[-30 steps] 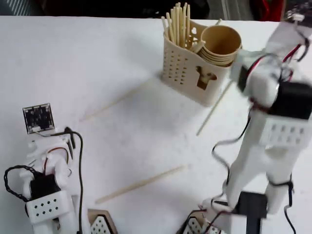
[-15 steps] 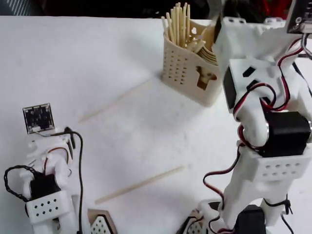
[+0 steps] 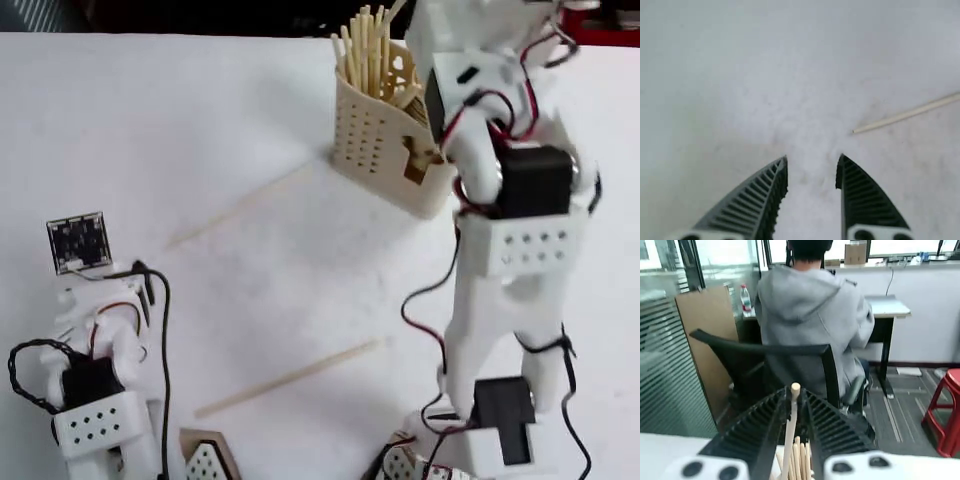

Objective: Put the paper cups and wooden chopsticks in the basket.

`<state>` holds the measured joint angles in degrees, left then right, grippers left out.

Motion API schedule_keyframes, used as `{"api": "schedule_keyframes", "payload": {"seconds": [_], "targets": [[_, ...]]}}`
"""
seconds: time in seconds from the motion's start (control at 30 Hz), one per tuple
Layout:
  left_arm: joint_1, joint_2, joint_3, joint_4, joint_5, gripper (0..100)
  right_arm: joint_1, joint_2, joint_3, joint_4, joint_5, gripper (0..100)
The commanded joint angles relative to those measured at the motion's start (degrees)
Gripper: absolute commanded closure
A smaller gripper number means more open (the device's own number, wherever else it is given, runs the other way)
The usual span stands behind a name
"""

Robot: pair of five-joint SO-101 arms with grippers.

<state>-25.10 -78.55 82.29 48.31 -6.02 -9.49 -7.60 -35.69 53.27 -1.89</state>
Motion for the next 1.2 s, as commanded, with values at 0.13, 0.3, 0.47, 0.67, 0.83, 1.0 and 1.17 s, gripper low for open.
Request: {"api": "schedule_keyframes", "payload": {"seconds": [0.13,0.3,0.47,0.67,0.83,1.0,1.17], "targets": [[0.0,-0.7,-0.9,-1.8,0.5,83,-0.1,4.0,-0.7,5.6,2.5,97.6],[0.0,-0.7,-0.9,-1.8,0.5,83,-0.2,2.6,-1.5,11.4,4.6,86.1],[0.0,-0.7,-0.8,-1.8,0.5,83,-0.6,-3.1,-4.5,22.9,5.2,85.6],[0.0,-0.7,-0.1,-2.9,0.2,83,-0.3,-9.1,-4.3,42.6,9.8,98.6],[4.0,-0.7,0.4,-2.5,-3.6,83,4.6,-16.0,2.4,45.4,9.5,98.2],[7.2,-0.7,-0.2,-2.5,-5.7,83,7.3,-25.5,17.6,45.2,9.9,98.1],[10.9,-0.7,-3.9,1.1,-9.3,83,10.9,-33.8,35.6,44.6,9.9,98.1]]}}
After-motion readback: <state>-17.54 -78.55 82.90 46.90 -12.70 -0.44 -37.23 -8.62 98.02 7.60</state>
